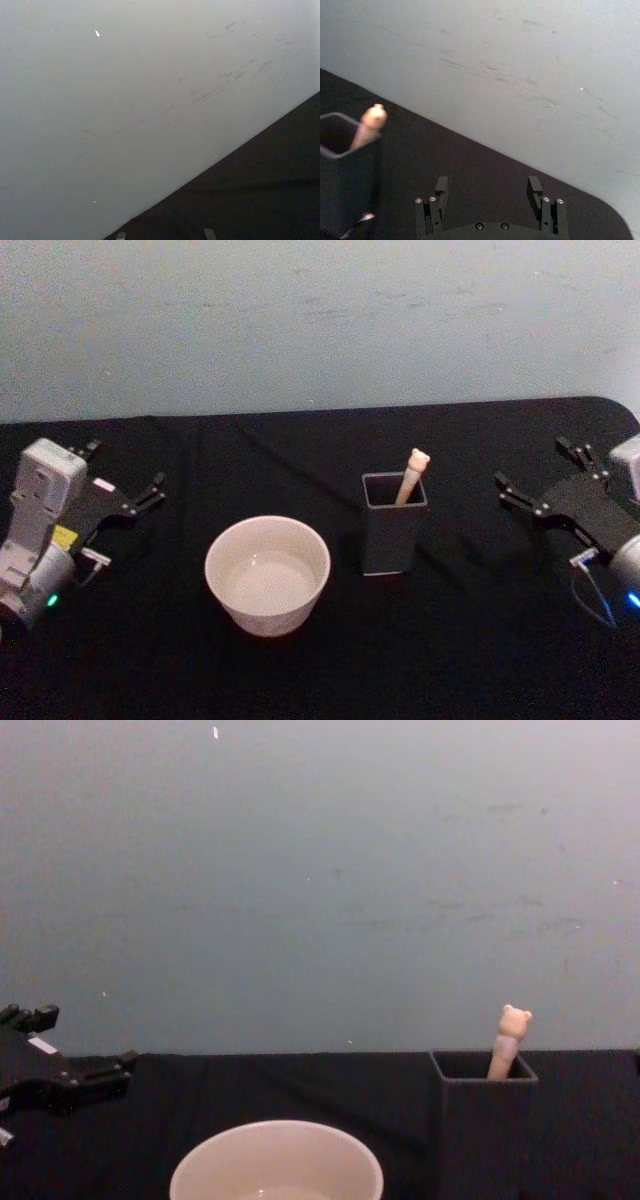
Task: Pick up the stirring spoon with one hand, stir inside the cup, then place it back in its original position.
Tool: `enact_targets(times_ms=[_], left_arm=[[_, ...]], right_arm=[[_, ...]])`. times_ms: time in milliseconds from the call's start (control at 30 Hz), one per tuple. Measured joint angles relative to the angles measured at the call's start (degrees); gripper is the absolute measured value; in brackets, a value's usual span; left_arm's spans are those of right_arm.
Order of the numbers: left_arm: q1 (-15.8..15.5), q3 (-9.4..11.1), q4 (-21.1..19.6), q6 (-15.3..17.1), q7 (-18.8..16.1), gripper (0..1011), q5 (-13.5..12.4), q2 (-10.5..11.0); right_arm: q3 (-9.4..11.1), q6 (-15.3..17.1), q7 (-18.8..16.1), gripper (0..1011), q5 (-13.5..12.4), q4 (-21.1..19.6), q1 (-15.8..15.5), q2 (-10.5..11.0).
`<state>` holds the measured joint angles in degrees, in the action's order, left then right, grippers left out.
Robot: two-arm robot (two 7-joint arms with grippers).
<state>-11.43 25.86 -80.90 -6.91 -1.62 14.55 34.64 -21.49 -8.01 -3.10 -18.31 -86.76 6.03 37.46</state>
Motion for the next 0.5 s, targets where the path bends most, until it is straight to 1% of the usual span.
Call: enact_targets(times_ms=[67,133,167,200,267,300,400,467,500], left_arm=[[0.0,0.0,0.0,0.0,0.0,1001,0.0,0.0],[0.0,0.0,0.0,0.0,0.0,1001,0.0,0.0],[0.0,0.0,0.0,0.0,0.0,1001,0.0,0.0],[0.0,0.0,0.0,0.0,0.0,1001,0.0,0.0],[0.0,0.0,0.0,0.0,0.0,1002,0.0,0.0],[0.0,0.0,0.0,0.0,0.0,1001,0.0,0.0],[0.0,0.0,0.0,0.0,0.0,1001,0.0,0.0],[0.0,0.0,0.0,0.0,0.0,1001,0.0,0.0],[0.0,0.0,0.0,0.0,0.0,1001,0.0,0.0]], right_arm=[[0.7,0.0,-1.5,1003,-1.2,-1.4,-1.2,0.8],[1.9,-1.0,-5.3,1003,-4.2,-4.1,-3.7,2.7],[1.9,-1.0,-5.3,1003,-4.2,-4.1,-3.7,2.7],[2.3,-1.8,-7.5,1003,-5.7,-5.3,-4.8,3.5],[2.6,-2.6,-9.8,1003,-7.0,-6.3,-5.7,4.2],[2.8,-3.1,-11.7,1002,-8.2,-7.2,-6.3,4.6],[2.9,-3.2,-14.1,1002,-9.7,-7.9,-6.6,4.7],[2.6,-3.1,-16.0,1003,-10.5,-8.4,-6.3,4.2],[2.5,-2.9,-16.4,1003,-10.7,-8.4,-6.1,4.0]])
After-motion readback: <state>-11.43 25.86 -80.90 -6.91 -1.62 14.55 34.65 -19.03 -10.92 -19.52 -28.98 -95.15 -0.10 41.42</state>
